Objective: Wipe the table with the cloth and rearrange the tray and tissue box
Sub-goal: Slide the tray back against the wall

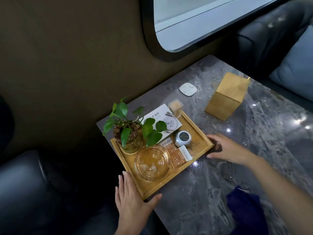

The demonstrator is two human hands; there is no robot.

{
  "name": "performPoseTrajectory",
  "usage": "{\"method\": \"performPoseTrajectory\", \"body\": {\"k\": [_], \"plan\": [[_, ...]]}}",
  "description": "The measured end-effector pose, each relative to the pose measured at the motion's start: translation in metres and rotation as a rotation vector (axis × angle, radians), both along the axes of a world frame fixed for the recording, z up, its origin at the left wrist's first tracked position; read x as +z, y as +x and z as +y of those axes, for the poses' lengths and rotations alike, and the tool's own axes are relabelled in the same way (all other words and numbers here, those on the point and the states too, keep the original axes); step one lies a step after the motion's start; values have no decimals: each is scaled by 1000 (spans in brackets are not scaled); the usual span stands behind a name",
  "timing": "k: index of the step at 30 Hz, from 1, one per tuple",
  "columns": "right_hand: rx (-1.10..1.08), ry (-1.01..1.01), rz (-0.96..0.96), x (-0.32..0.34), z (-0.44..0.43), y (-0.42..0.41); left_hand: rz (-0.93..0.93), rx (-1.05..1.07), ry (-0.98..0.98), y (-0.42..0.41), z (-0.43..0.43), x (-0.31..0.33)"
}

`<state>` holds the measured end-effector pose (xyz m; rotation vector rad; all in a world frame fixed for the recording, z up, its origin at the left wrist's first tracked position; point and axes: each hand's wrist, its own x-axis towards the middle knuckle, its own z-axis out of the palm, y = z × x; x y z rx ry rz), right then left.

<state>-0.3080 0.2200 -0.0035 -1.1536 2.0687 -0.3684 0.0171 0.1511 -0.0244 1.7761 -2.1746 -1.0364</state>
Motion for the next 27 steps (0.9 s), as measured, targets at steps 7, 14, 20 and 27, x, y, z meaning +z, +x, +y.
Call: {"method": "performPoseTrajectory", "body": {"k": [7,14,20,27], "plan": [[8,-57,155,2,-10,11,65,-7,-170,4,4,-14],[-39,-57,178,2,-17,12,101,-6,-167,8,-1,-25],[-61,-39,136,2,-41,11,124,-17,-193,7,-19,-23],[-61,-56,173,0,-84,10,224,2,-164,5,-55,-14]]}}
